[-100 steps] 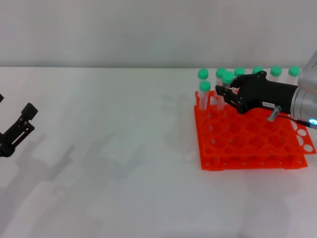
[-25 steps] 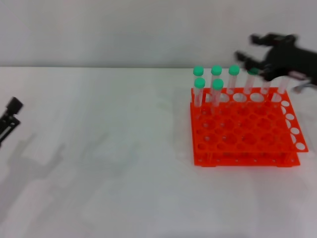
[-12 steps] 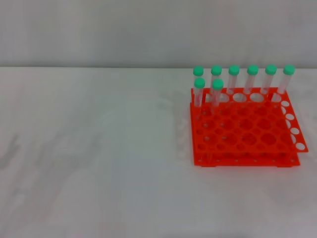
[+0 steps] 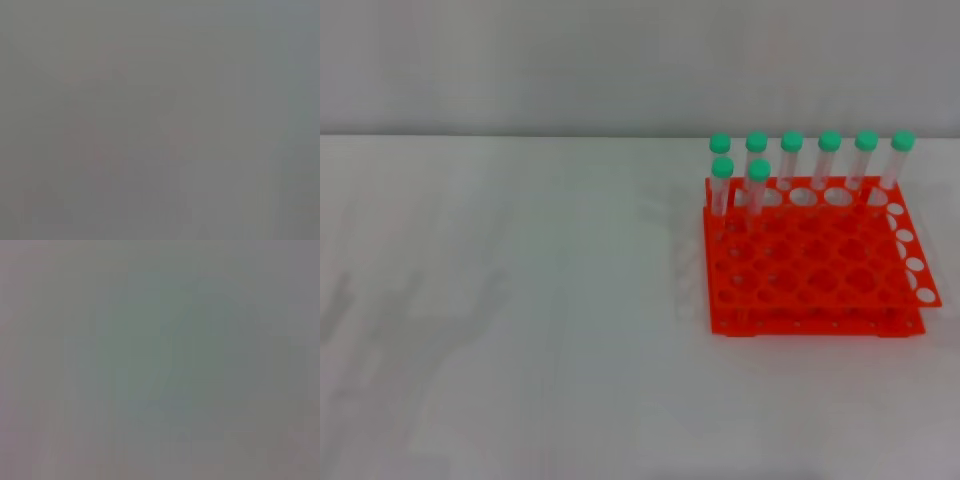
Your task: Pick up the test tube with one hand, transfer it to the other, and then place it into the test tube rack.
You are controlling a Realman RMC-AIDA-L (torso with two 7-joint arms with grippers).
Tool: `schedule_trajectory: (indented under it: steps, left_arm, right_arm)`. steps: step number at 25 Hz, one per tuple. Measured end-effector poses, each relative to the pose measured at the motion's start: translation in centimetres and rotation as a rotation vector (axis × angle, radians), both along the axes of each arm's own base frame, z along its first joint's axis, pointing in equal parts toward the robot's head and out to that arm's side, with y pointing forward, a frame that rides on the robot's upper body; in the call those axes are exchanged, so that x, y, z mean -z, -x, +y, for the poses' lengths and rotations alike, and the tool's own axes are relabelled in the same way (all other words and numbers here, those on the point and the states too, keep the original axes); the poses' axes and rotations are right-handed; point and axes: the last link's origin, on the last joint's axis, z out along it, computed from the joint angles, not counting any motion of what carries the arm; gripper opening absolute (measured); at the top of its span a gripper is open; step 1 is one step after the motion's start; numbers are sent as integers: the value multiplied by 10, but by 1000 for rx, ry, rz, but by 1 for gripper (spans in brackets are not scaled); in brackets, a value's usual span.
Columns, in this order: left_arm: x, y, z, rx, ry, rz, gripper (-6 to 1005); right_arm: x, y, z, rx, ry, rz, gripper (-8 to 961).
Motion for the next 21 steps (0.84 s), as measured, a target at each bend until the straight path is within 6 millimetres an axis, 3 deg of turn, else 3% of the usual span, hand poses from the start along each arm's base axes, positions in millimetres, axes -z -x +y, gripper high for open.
schedule_trajectory:
  steps: [4,16,21]
  left_arm:
    - [5,3,-1,-24,6,-10,892]
    - [7,4,-2,-33,6,-13,892]
    - [6,6,-2,-44,8,-11,892]
  right_arm:
    - [6,-1,3,26,-3,-29,734]
    - [8,-2,4,39,-1,-34,852]
    - [8,-6,8,68,13,-32,852]
